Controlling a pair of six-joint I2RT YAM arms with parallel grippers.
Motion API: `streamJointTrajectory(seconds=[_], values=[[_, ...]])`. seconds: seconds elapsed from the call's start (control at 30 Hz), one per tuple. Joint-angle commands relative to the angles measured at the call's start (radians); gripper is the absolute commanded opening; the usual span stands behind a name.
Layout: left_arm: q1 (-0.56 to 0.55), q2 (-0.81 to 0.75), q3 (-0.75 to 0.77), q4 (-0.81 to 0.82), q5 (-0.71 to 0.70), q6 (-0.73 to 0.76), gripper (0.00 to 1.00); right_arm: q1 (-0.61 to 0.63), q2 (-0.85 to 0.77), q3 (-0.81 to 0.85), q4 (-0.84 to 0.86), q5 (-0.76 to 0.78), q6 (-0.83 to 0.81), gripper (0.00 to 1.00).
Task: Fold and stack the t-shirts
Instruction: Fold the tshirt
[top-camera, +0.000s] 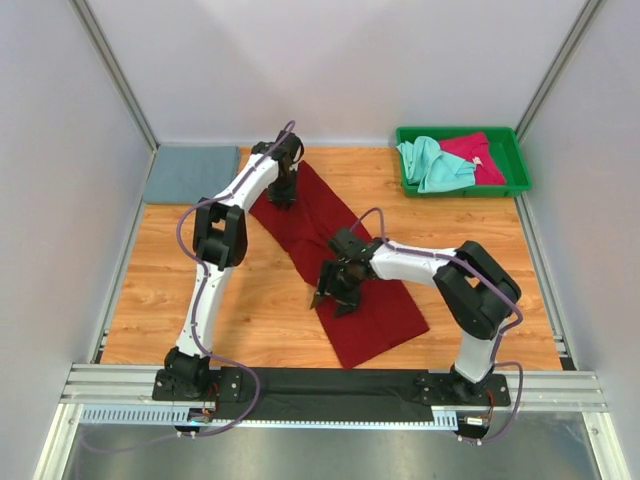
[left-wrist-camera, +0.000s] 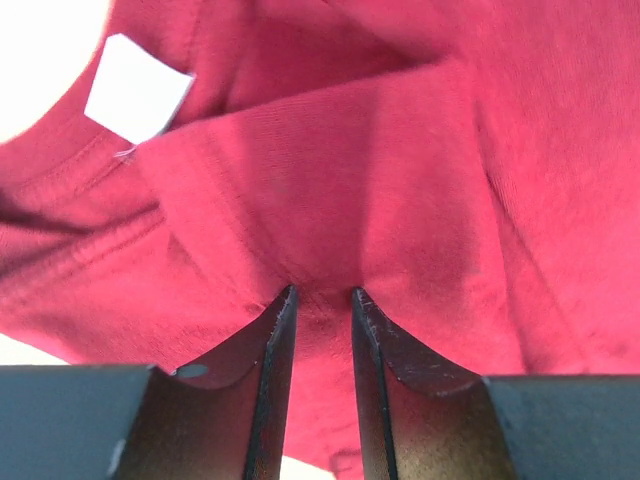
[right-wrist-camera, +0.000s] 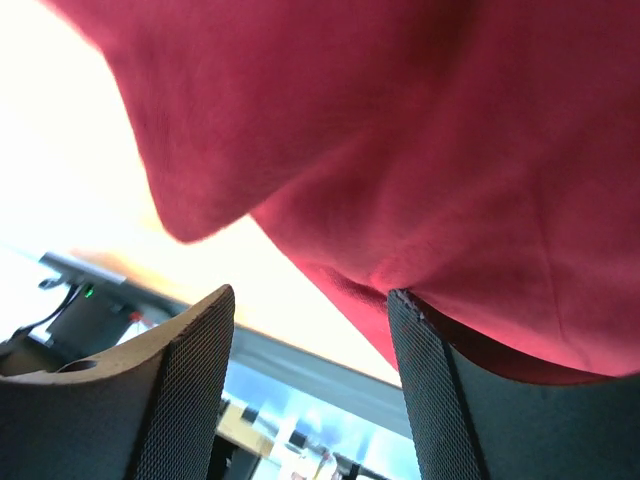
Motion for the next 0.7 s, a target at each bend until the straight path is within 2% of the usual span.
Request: streamJointTrajectory(seconds=[0.0, 0.13, 0.23, 0.33, 0.37, 0.43, 0.47, 0.5, 0.53, 0.57, 0.67], values=[[0.02, 0.039, 0.002, 0.182, 0.065, 0.144, 0.36, 0.104, 0.058, 0.047, 0.12, -0.054, 0.165, 0.65], [0.024, 0.047, 0.002, 0.293, 0.163, 0.285, 0.37, 0.192, 0.073, 0.056, 0.143, -0.089, 0.166, 0.65], [0.027, 0.077, 0.076, 0.304, 0.22, 0.305, 0.37, 0.235, 0.07, 0.096, 0.12, -0.054, 0.071, 0.66], [0.027, 0.047, 0.047, 0.41, 0.245, 0.307, 0.38, 0.223, 0.039, 0.189, -0.019, 0.054, -0.117, 0.66], [0.027, 0.028, 0.053, 0.431, 0.234, 0.305, 0.37, 0.214, 0.01, 0.215, -0.109, 0.096, -0.233, 0.66], [0.027, -0.002, 0.057, 0.434, 0.173, 0.301, 0.38, 0.201, -0.028, 0.301, -0.202, 0.234, -0.347, 0.67], [0.027, -0.051, 0.05, 0.434, 0.154, 0.296, 0.38, 0.195, -0.043, 0.327, -0.246, 0.278, -0.395, 0.69], [0.027, -0.082, 0.035, 0.437, 0.137, 0.27, 0.38, 0.175, -0.082, 0.344, -0.32, 0.374, -0.459, 0.8], [0.027, -0.114, -0.003, 0.439, 0.108, 0.252, 0.39, 0.163, -0.099, 0.353, -0.345, 0.407, -0.479, 1.0], [0.027, -0.175, -0.021, 0.433, 0.108, 0.229, 0.41, 0.143, -0.116, 0.346, -0.362, 0.417, -0.496, 1.0], [0.026, -0.28, -0.099, 0.399, 0.081, 0.082, 0.42, 0.01, -0.119, 0.302, -0.398, 0.22, -0.568, 1.0]])
